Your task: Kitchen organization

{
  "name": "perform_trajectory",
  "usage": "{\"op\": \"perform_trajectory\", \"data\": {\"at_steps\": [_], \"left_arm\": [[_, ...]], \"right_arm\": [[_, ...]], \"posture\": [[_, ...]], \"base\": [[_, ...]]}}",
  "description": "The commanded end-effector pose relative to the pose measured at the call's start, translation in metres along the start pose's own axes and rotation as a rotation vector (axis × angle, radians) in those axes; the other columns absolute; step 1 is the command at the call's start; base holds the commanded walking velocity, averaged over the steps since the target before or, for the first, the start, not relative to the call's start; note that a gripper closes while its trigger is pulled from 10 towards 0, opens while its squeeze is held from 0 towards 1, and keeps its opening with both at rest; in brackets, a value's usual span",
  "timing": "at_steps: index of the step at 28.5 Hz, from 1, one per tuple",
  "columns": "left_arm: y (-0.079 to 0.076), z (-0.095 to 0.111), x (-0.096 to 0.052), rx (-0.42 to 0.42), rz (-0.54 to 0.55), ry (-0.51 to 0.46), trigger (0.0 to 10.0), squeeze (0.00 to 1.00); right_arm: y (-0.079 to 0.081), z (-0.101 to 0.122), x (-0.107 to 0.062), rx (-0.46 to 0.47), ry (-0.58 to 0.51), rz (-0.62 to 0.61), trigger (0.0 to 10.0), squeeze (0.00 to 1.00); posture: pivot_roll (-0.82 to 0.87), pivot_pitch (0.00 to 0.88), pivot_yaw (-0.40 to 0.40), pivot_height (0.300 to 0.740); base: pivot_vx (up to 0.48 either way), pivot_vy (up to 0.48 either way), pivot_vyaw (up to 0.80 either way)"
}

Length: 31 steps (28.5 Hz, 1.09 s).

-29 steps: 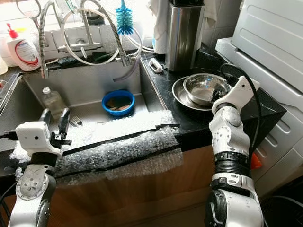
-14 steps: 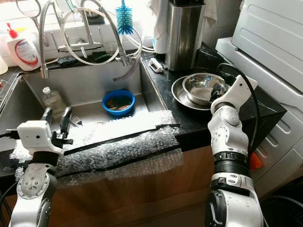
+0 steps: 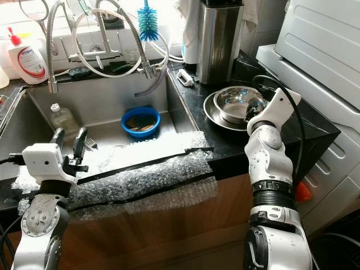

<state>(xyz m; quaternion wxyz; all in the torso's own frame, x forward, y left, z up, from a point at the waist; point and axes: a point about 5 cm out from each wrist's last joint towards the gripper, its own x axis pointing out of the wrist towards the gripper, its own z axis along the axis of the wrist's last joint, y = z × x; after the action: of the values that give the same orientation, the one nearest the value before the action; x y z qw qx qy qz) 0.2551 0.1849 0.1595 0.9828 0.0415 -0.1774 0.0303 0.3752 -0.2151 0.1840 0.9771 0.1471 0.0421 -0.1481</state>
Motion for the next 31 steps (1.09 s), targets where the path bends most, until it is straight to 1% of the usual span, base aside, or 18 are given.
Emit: {"op": "perform_trajectory", "data": {"at_steps": [1,5,8,13,14,18,31], "left_arm": [[-0.001,0.001,0.002,0.001,-0.011,0.004,10.0,0.0],[-0.001,0.001,0.002,0.006,-0.014,0.002,10.0,0.0],[-0.001,0.001,0.003,0.01,-0.015,0.001,10.0,0.0],[-0.002,0.001,0.003,0.009,-0.017,0.002,10.0,0.0],[-0.002,0.001,0.003,0.01,-0.018,0.003,10.0,0.0],[0.0,0.002,0.004,0.014,-0.014,-0.002,10.0,0.0],[-0.001,0.002,0.007,0.025,-0.027,-0.007,10.0,0.0]], "right_arm": [[0.009,0.0,-0.001,-0.02,0.008,0.035,10.0,0.0],[0.012,-0.002,-0.001,-0.037,0.026,0.053,10.0,0.0],[0.013,-0.002,-0.001,-0.012,0.02,0.044,10.0,0.0],[0.014,-0.003,-0.001,-0.006,0.021,0.047,10.0,0.0],[0.014,-0.003,-0.001,0.008,0.027,0.045,0.0,0.0],[0.015,-0.003,-0.001,0.024,0.03,0.046,0.0,0.0],[0.019,-0.005,-0.002,0.043,0.033,0.053,0.0,0.0]], "posture": [[-0.05,0.0,0.039,0.74],[-0.05,0.0,0.039,0.74],[-0.05,0.0,0.04,0.74],[-0.05,0.0,0.041,0.74],[-0.05,0.0,0.04,0.74],[-0.05,0.0,0.04,0.74],[-0.05,0.0,0.042,0.74]], "base": [[0.0,0.0,0.0],[0.0,0.0,0.0],[0.0,0.0,0.0],[0.0,0.0,0.0],[0.0,0.0,0.0],[0.0,0.0,0.0],[0.0,0.0,0.0]]}}
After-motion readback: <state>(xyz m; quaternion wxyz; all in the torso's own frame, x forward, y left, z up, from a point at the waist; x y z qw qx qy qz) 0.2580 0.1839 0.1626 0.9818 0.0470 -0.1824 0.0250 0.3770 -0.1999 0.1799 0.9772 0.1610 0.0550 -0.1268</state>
